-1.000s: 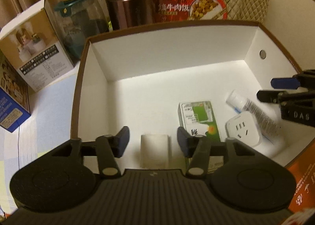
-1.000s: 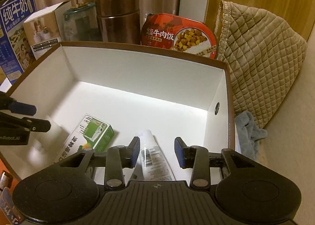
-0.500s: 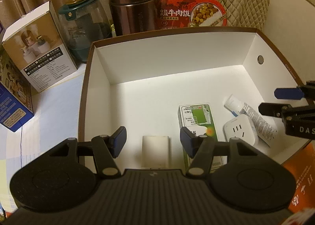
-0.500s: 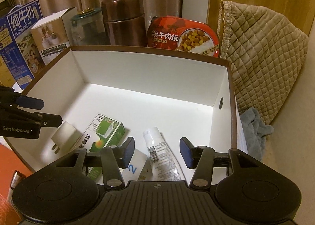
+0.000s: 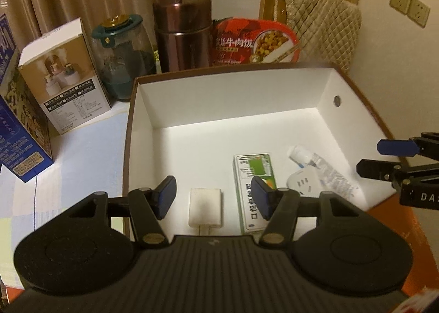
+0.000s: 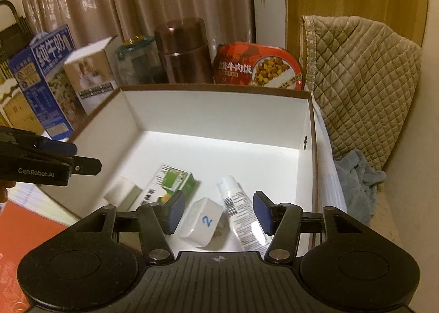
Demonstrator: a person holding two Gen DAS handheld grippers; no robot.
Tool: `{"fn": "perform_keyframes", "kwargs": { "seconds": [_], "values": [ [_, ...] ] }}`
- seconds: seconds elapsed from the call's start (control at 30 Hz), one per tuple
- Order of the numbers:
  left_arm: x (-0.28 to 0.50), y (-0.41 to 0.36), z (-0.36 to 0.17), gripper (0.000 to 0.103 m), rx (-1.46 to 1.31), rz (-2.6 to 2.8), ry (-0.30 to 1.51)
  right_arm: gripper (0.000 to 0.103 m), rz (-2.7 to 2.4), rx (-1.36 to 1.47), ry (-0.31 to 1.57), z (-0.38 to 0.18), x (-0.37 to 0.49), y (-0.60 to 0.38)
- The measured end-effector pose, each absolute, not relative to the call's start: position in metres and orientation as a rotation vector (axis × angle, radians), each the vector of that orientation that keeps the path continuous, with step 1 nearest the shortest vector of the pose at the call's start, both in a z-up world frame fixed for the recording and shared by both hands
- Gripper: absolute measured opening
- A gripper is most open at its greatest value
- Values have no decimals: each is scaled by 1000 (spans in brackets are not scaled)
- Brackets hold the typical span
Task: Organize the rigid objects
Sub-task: 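Open both tools and withdraw them from the box toward the mat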
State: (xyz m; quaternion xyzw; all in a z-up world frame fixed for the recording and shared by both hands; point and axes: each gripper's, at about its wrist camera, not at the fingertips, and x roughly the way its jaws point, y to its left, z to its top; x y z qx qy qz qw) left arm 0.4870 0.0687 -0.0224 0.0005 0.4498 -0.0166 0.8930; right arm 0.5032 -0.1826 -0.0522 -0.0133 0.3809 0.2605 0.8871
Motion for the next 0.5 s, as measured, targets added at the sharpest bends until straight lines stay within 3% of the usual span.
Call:
{"fn": "perform_keyframes", "kwargs": {
  "seconds": [0.5],
  "values": [
    [396, 79, 13, 60, -42, -40, 884, 58, 615, 34, 734, -22, 416, -190]
  ]
}}
